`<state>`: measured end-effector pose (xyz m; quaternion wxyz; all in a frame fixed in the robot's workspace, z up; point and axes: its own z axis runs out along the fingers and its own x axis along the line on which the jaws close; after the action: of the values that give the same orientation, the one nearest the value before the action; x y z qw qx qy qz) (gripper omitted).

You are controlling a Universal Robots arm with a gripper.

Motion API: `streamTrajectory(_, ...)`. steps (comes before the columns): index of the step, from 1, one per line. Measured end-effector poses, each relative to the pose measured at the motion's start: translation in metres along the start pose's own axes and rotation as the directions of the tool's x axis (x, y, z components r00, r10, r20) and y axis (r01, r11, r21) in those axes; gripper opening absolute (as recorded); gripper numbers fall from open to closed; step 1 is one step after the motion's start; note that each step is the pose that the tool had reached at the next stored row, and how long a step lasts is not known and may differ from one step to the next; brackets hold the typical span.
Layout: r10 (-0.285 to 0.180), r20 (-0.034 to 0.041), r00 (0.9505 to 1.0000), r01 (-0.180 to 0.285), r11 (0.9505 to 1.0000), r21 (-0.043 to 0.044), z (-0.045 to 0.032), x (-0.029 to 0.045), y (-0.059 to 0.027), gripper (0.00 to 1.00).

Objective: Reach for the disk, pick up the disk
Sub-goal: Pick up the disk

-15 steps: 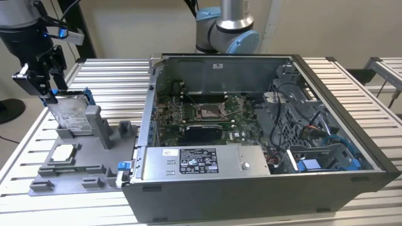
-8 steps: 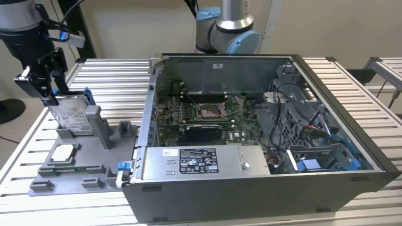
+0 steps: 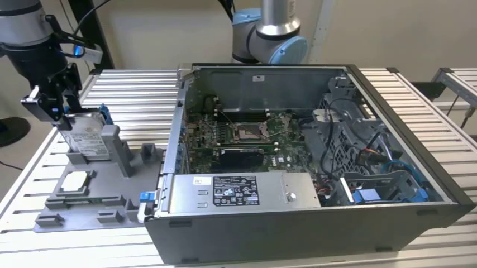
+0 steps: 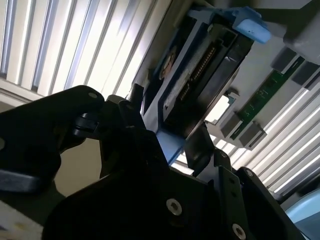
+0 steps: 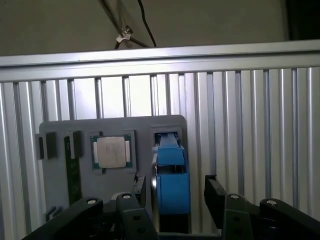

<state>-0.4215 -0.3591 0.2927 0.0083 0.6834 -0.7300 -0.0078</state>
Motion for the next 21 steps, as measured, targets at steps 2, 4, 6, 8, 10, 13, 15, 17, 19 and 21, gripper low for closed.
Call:
streamTrajectory(2,-0.001,0.0000,1.0000,0.001,1.0000,0.0001,0.0038,0.0001,0.0016,1.00)
streamTrajectory(4,-0.002,-0.0001,1.0000,0.002,1.0000,-0.0001,0.0072,0.0002,0.0033,1.00)
streamTrajectory(6,-0.005,-0.0001,1.0000,0.005,1.0000,0.0000,0.0110,0.0004,0.0039,1.00)
streamTrajectory(8,-0.008,0.0003,1.0000,0.008,1.0000,0.0002,0.0146,0.0004,0.0040,1.00)
streamTrajectory(10,-0.010,0.0010,0.9999,0.010,0.9999,0.0005,0.0183,0.0003,0.0040,1.00)
streamTrajectory(13,-0.014,0.0037,0.9999,0.014,0.9999,0.0024,0.0238,0.0003,0.0039,1.00)
streamTrajectory(15,-0.015,0.0062,0.9999,0.015,0.9999,0.0035,0.0273,0.0003,0.0038,1.00)
streamTrajectory(17,-0.016,0.0104,0.9998,0.016,0.9999,0.0035,0.0299,0.0003,0.0037,1.00)
streamTrajectory(19,-0.016,0.0123,0.9998,0.016,0.9999,0.0035,0.0314,0.0003,0.0038,1.00)
streamTrajectory(21,-0.016,0.0131,0.9998,0.016,0.9999,0.0033,0.0325,0.0003,0.0037,1.00)
